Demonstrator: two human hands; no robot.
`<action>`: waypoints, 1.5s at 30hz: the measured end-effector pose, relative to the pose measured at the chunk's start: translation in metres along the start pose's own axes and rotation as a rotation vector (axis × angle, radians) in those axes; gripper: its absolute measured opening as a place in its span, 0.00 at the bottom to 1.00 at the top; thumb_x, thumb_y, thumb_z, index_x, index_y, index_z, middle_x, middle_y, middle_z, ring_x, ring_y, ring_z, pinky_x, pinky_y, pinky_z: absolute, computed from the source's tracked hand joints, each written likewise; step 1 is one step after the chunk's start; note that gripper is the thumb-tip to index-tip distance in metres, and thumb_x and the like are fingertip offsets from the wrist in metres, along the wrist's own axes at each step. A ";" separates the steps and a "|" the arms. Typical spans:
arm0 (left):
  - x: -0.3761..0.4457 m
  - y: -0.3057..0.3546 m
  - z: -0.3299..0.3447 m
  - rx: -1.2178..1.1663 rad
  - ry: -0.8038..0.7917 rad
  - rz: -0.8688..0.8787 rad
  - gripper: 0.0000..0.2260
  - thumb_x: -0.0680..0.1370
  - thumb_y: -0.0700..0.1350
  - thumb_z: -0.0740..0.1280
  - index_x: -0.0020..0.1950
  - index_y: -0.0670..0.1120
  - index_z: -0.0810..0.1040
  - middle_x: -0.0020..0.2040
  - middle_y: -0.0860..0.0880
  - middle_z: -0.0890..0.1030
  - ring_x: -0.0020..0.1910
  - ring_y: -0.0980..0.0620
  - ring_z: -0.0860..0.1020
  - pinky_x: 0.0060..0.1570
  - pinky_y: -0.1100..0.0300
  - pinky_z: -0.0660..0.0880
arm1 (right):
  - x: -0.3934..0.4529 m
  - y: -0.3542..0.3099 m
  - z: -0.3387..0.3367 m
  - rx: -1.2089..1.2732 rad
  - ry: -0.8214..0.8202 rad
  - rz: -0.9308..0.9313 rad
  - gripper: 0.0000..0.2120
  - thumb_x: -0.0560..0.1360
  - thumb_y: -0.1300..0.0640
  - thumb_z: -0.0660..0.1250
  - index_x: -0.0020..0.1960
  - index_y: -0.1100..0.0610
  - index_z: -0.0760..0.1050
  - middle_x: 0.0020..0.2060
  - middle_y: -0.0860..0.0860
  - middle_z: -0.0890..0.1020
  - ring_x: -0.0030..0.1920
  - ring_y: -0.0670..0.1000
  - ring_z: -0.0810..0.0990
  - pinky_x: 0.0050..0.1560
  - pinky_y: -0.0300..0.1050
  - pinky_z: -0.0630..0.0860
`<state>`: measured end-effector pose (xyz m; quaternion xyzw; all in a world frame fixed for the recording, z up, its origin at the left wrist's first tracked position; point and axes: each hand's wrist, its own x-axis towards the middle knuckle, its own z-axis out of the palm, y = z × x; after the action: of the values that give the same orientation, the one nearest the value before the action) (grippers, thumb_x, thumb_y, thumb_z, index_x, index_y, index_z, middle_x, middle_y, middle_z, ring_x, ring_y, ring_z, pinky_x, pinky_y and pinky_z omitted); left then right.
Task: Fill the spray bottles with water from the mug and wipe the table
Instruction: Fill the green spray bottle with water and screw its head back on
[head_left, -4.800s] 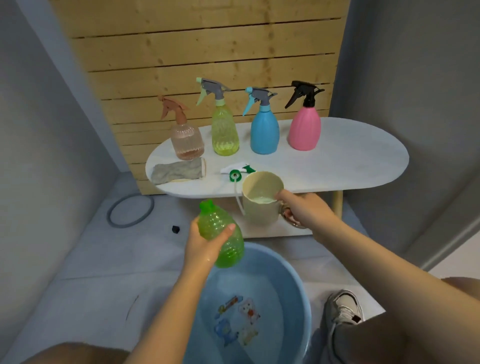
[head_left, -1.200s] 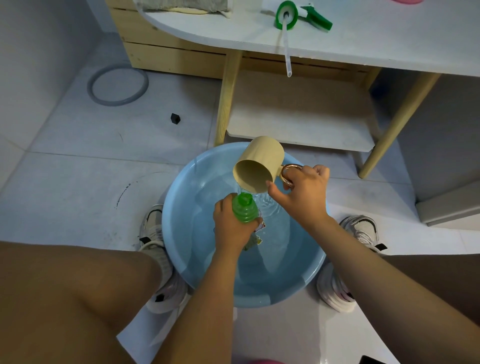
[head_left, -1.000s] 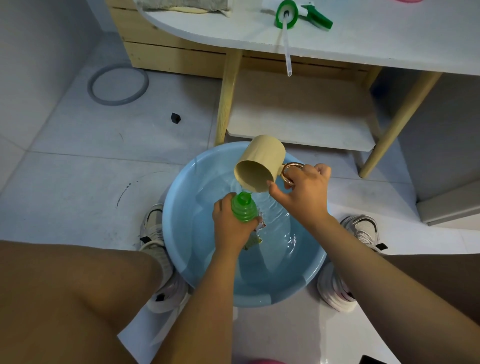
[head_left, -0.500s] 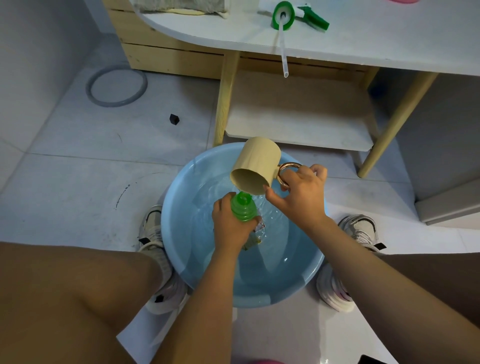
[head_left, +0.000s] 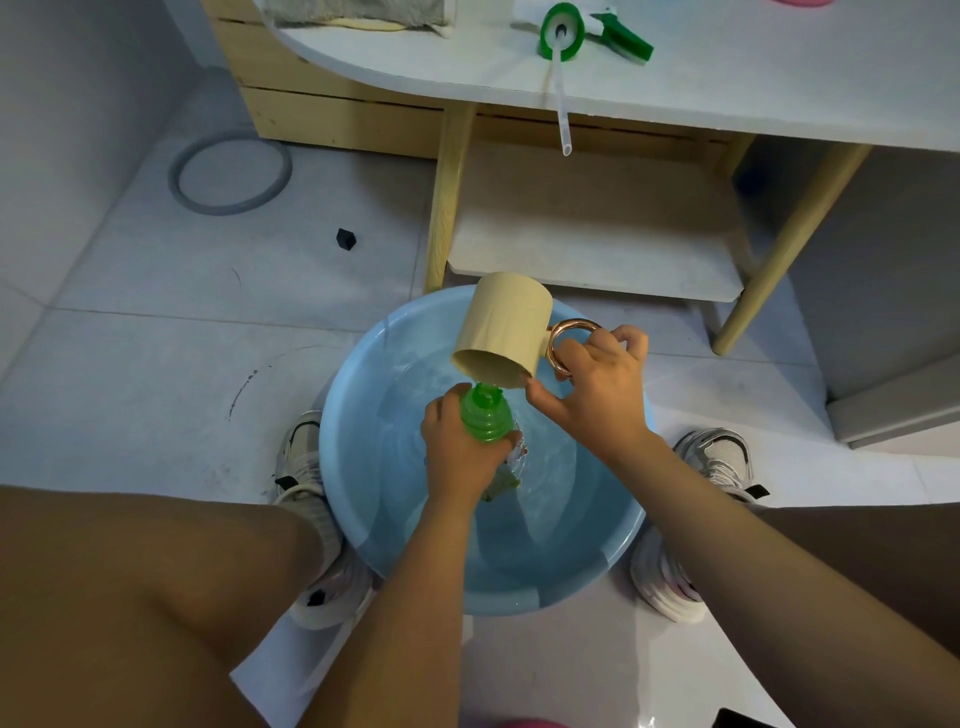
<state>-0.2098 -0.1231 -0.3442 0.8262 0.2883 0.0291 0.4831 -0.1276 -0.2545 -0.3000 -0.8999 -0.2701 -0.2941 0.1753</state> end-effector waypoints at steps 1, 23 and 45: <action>0.000 0.000 0.000 -0.006 0.003 0.001 0.34 0.62 0.48 0.79 0.65 0.49 0.70 0.62 0.49 0.71 0.62 0.50 0.70 0.55 0.56 0.71 | 0.000 0.000 0.000 -0.002 0.001 -0.004 0.20 0.68 0.42 0.65 0.30 0.58 0.72 0.24 0.49 0.74 0.30 0.53 0.73 0.52 0.50 0.61; 0.004 -0.004 0.006 0.046 0.011 -0.010 0.33 0.62 0.52 0.78 0.64 0.49 0.71 0.62 0.49 0.73 0.61 0.50 0.70 0.58 0.51 0.74 | -0.001 0.000 0.000 0.007 0.001 -0.009 0.19 0.68 0.43 0.65 0.30 0.59 0.71 0.25 0.49 0.74 0.31 0.51 0.73 0.53 0.50 0.62; 0.003 -0.039 -0.013 -0.114 0.108 -0.104 0.25 0.60 0.43 0.80 0.48 0.54 0.68 0.45 0.54 0.73 0.45 0.52 0.74 0.42 0.66 0.68 | -0.052 0.000 0.050 -0.330 -1.111 0.205 0.29 0.56 0.51 0.75 0.19 0.56 0.53 0.19 0.47 0.47 0.23 0.50 0.56 0.38 0.47 0.51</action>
<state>-0.2289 -0.0965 -0.3697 0.7784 0.3544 0.0649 0.5140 -0.1418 -0.2506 -0.3705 -0.9560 -0.1836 0.2021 -0.1072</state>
